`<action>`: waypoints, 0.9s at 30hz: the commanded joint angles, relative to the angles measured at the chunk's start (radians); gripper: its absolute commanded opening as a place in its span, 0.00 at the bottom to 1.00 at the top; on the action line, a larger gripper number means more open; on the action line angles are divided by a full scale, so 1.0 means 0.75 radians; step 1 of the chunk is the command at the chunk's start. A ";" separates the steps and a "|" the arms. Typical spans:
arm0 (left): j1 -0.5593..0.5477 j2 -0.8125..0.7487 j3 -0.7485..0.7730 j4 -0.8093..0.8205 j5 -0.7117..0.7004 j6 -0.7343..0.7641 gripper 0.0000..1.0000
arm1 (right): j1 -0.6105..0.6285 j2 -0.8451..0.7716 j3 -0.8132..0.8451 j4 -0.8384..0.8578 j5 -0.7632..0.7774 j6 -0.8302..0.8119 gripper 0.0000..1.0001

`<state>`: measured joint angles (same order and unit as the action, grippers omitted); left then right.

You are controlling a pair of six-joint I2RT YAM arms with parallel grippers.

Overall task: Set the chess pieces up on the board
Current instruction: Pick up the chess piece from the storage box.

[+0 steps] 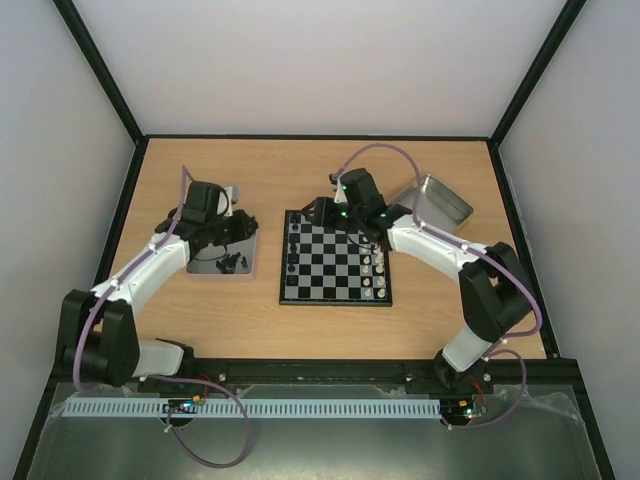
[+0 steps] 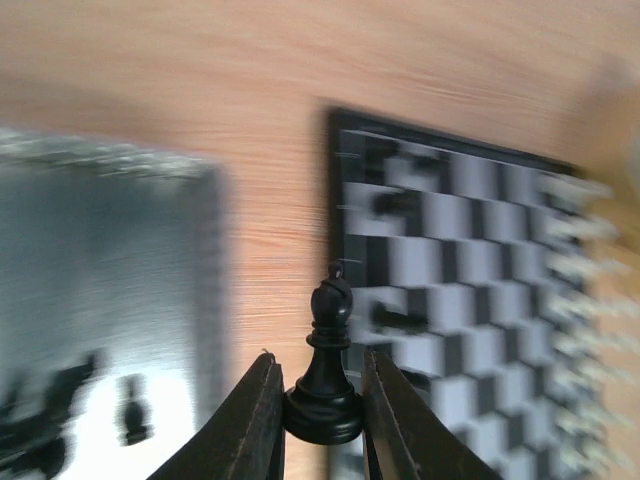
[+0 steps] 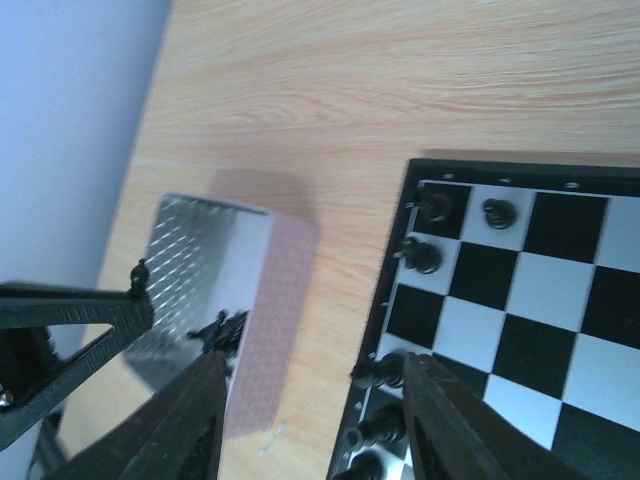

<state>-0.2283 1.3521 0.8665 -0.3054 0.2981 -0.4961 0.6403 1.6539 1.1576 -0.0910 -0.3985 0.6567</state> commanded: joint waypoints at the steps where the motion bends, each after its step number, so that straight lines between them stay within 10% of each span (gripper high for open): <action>1: -0.087 -0.099 -0.022 0.246 0.466 0.101 0.15 | -0.059 -0.142 -0.122 0.266 -0.412 0.124 0.52; 9: -0.224 -0.142 -0.026 0.410 0.833 0.169 0.15 | -0.070 -0.264 -0.206 0.403 -0.691 0.229 0.61; 27: -0.244 -0.171 -0.013 0.430 0.887 0.192 0.15 | -0.068 -0.347 -0.276 0.348 -0.848 0.195 0.23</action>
<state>-0.4076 1.2411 0.8494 -0.0055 0.9360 -0.3698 0.5865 1.4059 0.9524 0.1589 -0.9920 0.8051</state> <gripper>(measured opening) 0.190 0.263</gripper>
